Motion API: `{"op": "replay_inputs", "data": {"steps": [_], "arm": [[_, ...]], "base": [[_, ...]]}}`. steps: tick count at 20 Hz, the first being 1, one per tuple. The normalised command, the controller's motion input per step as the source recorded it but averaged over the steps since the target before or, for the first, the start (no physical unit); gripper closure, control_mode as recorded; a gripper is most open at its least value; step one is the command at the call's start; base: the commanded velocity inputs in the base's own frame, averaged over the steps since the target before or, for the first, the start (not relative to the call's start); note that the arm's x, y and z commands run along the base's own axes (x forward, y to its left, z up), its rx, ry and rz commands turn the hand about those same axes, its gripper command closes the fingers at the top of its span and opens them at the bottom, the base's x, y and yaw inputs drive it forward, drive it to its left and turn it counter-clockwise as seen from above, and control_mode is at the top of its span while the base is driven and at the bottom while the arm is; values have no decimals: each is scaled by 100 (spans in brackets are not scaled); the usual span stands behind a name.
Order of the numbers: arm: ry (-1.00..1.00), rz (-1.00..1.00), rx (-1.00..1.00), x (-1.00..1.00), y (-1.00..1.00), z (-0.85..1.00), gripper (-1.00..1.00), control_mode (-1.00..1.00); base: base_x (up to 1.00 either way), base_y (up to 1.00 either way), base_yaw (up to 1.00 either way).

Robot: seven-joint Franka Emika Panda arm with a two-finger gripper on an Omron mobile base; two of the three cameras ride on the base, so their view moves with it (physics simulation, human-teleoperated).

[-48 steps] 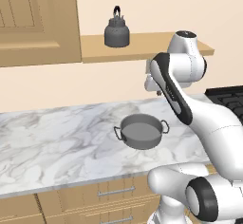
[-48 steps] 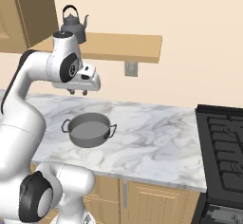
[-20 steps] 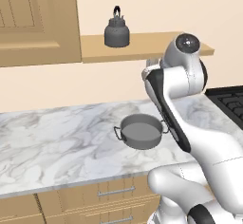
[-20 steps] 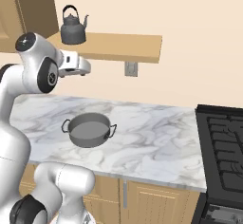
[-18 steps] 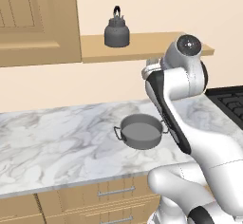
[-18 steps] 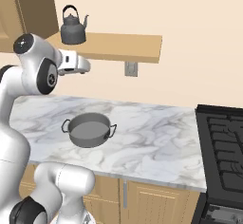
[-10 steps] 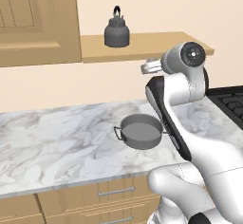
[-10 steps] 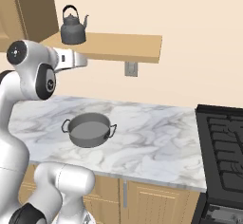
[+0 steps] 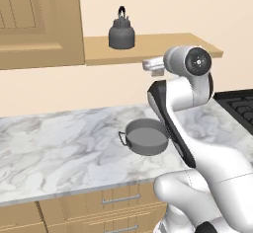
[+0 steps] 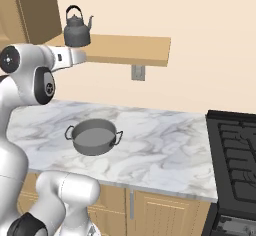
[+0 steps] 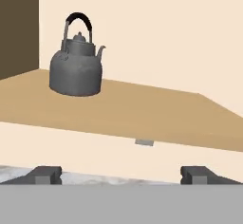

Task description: Pick the kettle from the cabinet and place it on a stove burner. Then pick the pot from the counter and place it on another stove burner. Finally, turn both burners on.

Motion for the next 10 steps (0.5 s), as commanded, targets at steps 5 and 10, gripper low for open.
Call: {"op": "replay_inputs", "data": {"steps": [5, 10], "arm": [[-6, 0, 0, 0, 25, 37, -100, -100], [-6, 0, -2, 10, 31, 20, -100, -100]], "base": [[0, 0, 0], [0, 0, 0]]}}
